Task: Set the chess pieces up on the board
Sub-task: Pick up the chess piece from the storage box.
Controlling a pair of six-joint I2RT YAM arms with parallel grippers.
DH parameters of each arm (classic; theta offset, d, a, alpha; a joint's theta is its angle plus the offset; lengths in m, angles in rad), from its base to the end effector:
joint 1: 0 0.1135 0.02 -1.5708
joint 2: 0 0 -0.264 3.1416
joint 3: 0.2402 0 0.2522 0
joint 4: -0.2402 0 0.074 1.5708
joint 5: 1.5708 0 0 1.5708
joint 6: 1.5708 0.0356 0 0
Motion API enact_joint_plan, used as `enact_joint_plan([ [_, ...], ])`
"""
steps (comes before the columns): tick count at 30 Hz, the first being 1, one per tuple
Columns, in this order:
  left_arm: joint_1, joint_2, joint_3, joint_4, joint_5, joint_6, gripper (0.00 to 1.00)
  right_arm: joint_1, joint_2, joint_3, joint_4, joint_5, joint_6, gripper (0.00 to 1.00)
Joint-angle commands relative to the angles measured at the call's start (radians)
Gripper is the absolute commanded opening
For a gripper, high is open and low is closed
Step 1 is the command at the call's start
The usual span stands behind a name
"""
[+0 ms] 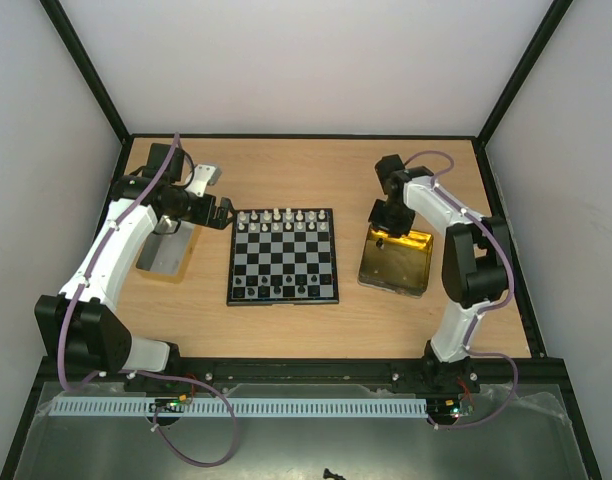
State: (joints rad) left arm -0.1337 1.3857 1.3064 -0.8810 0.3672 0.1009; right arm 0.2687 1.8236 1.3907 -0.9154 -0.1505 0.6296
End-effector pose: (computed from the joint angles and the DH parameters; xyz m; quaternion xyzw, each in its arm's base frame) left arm 0.2776 -0.0502 0.3255 0.1642 0.9249 -0.1790 0.2926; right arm 0.3434 0.1001 0.2143 0.1697 0.9764 0.1154 0.0673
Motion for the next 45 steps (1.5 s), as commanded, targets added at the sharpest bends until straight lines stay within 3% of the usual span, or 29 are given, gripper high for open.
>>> enact_joint_plan([
  [1,0.008,-0.004,0.000,-0.001,0.017,0.001,1.00,-0.008,0.025,-0.016,0.032,-0.012,-0.019,0.31],
  [17,0.008,0.003,0.005,-0.003,0.012,0.003,1.00,-0.022,0.098,-0.037,0.082,-0.019,-0.027,0.27],
  [33,0.008,0.000,0.003,-0.002,0.017,0.002,1.00,-0.024,0.092,-0.065,0.094,-0.010,-0.034,0.16],
  [37,0.008,0.002,0.007,-0.002,0.018,0.001,1.00,-0.025,0.095,-0.070,0.094,-0.009,-0.036,0.03],
  [45,0.008,0.000,0.006,0.000,0.023,0.001,1.00,-0.015,-0.004,-0.072,0.033,-0.020,-0.034,0.02],
])
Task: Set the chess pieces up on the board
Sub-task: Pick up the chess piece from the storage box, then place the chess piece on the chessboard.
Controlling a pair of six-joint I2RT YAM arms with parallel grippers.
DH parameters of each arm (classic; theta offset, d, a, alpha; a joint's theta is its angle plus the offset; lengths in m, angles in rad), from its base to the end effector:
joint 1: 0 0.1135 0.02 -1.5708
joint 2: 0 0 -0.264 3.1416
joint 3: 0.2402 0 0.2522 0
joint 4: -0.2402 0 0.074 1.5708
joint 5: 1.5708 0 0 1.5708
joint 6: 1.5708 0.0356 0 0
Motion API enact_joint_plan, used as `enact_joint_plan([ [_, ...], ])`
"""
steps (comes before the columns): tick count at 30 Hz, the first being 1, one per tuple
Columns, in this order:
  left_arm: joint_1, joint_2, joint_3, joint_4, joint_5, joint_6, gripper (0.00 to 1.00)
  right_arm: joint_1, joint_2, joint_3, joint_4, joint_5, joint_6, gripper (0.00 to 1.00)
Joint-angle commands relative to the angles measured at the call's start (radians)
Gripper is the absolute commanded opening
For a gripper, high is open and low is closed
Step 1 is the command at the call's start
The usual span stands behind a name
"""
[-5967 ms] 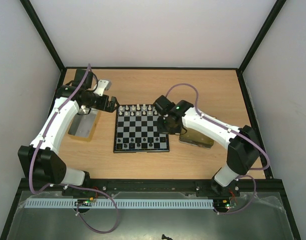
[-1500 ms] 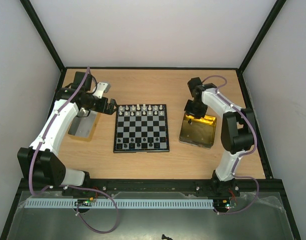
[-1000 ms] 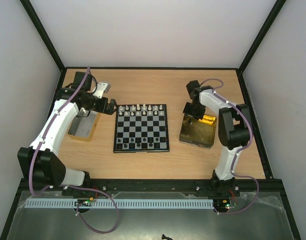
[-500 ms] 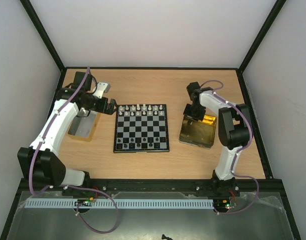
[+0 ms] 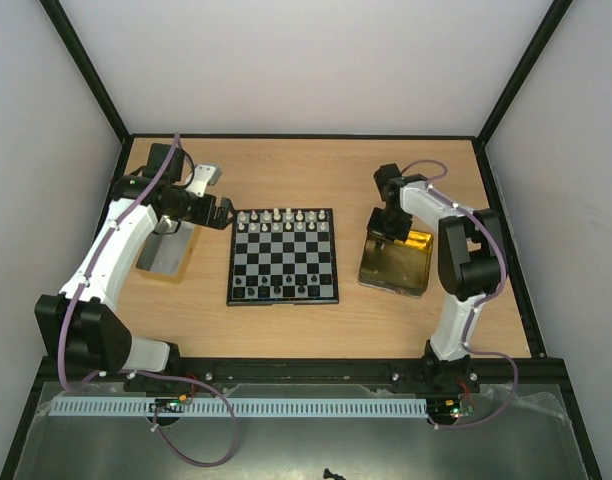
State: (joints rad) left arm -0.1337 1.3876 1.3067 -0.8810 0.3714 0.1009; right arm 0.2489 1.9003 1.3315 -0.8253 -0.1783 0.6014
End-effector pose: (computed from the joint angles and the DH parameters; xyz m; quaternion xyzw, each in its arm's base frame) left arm 0.2780 -0.0504 0.3252 0.1647 0.9247 -0.1810 0.2917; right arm 0.3505 0.0956 0.1746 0.1662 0.9782 0.1170 0.0435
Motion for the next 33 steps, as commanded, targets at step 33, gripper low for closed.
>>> enact_joint_plan([
  [33,0.008,-0.020,0.012,-0.004,0.022,0.001,1.00,0.508,-0.253,-0.173,-0.106,-0.087,0.148,0.02],
])
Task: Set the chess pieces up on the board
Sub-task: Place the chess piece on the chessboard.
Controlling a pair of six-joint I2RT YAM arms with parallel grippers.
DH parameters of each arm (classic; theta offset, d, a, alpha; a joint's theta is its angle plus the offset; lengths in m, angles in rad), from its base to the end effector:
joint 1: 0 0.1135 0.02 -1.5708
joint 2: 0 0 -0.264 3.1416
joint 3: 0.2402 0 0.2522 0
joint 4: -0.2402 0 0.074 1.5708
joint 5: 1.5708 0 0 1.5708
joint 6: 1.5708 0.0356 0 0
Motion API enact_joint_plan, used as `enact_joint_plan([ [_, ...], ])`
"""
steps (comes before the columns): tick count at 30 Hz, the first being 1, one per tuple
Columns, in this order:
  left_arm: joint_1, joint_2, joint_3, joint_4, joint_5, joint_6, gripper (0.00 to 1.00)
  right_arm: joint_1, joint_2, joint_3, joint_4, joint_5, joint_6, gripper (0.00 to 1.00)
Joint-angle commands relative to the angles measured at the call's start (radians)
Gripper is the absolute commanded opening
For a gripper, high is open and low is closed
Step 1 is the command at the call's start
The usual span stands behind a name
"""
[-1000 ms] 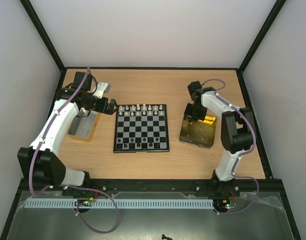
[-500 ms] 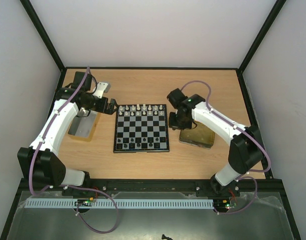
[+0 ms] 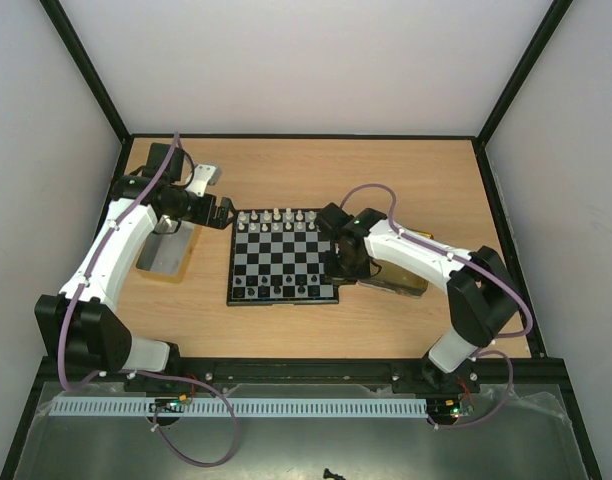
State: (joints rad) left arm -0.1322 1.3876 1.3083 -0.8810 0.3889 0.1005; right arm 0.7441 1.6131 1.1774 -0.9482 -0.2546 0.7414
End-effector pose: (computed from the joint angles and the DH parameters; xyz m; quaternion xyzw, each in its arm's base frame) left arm 0.2779 -0.0506 0.3259 0.1663 0.9227 -0.1889 0.2919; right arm 0.2137 0.2089 0.2217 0.0132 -0.9876 -0.1557 0.0173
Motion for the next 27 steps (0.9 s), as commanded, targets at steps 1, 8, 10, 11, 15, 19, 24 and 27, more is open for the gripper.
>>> enact_joint_plan([
  [1,0.006,-0.020,0.010,-0.004,0.003,0.001,1.00,0.015,0.042,-0.021,0.022,-0.013,0.006,0.03],
  [8,0.006,-0.019,0.006,0.000,0.004,0.001,1.00,0.024,0.079,-0.019,0.044,-0.030,-0.002,0.03],
  [10,0.006,-0.018,0.006,0.001,0.003,0.002,1.00,0.026,0.091,-0.011,0.047,-0.031,-0.005,0.03],
  [11,0.006,-0.018,0.006,0.001,0.002,0.002,1.00,0.028,0.096,-0.007,0.048,-0.033,-0.006,0.03],
  [15,0.006,-0.018,0.006,0.001,0.001,0.003,1.00,0.033,0.116,0.009,0.050,-0.035,-0.011,0.03],
  [19,0.006,-0.020,0.005,0.001,0.002,0.003,0.99,0.036,0.126,0.008,0.061,-0.040,-0.013,0.03],
  [24,0.006,-0.025,0.000,0.001,-0.002,0.004,1.00,0.037,0.134,0.010,0.081,-0.041,-0.006,0.03],
  [27,0.006,-0.028,-0.005,-0.001,-0.002,0.004,1.00,0.038,0.145,0.020,0.083,-0.043,-0.007,0.03],
])
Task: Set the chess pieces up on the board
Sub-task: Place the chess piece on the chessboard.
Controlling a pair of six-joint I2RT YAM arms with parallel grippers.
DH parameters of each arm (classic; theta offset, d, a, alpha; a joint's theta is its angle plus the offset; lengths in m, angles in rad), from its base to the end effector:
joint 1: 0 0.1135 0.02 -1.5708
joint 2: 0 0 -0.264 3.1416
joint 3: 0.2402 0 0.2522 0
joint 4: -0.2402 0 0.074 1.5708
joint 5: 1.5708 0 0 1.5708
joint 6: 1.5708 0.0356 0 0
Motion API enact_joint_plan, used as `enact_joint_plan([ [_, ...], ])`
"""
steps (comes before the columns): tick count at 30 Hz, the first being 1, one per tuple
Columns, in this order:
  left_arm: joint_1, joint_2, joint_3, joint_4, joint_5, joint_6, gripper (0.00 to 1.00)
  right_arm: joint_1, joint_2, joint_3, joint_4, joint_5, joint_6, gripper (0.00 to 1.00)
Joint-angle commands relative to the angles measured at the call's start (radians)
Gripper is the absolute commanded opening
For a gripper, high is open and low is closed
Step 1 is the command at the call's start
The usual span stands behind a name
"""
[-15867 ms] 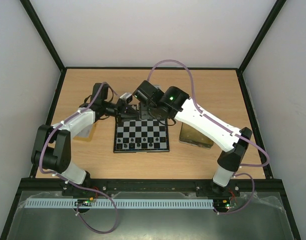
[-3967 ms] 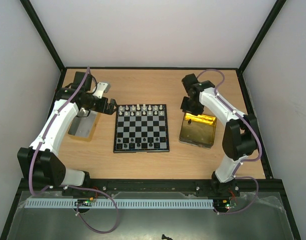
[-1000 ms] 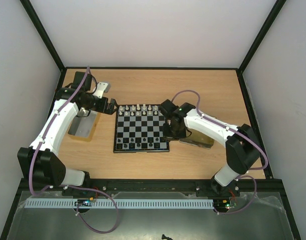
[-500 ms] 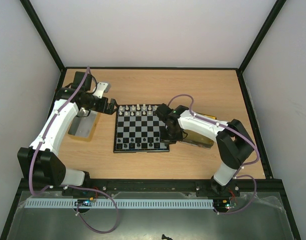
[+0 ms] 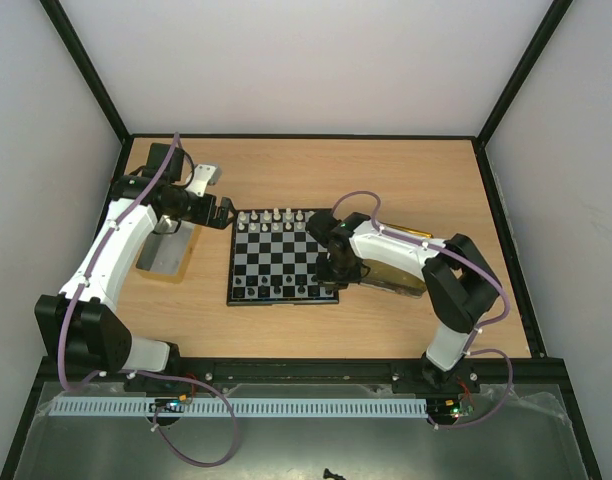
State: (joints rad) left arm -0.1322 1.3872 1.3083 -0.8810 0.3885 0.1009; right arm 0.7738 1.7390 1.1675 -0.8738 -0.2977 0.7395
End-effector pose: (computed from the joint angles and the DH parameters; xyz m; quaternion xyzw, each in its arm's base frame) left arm 0.2778 -0.0506 0.3260 0.1665 0.9227 -0.1887 0.2921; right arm 0.2189 0.2284 0.1846 0.0262 -0.9867 -0.1502 0.0565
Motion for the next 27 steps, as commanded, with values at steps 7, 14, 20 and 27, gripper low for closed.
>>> enact_joint_plan([
  [7,0.006,-0.034,-0.010,-0.001,-0.006,0.005,1.00,0.013,0.033,0.035,0.008,0.003,-0.012,0.04],
  [14,0.006,-0.037,-0.018,0.000,-0.006,0.006,1.00,0.015,0.039,0.043,0.011,-0.002,-0.010,0.13],
  [20,0.006,-0.035,-0.017,-0.001,-0.004,0.006,1.00,0.017,0.034,0.046,0.015,-0.007,-0.012,0.16],
  [27,0.006,-0.033,-0.015,-0.001,0.001,0.005,1.00,0.016,0.028,0.049,0.011,-0.011,-0.012,0.18],
])
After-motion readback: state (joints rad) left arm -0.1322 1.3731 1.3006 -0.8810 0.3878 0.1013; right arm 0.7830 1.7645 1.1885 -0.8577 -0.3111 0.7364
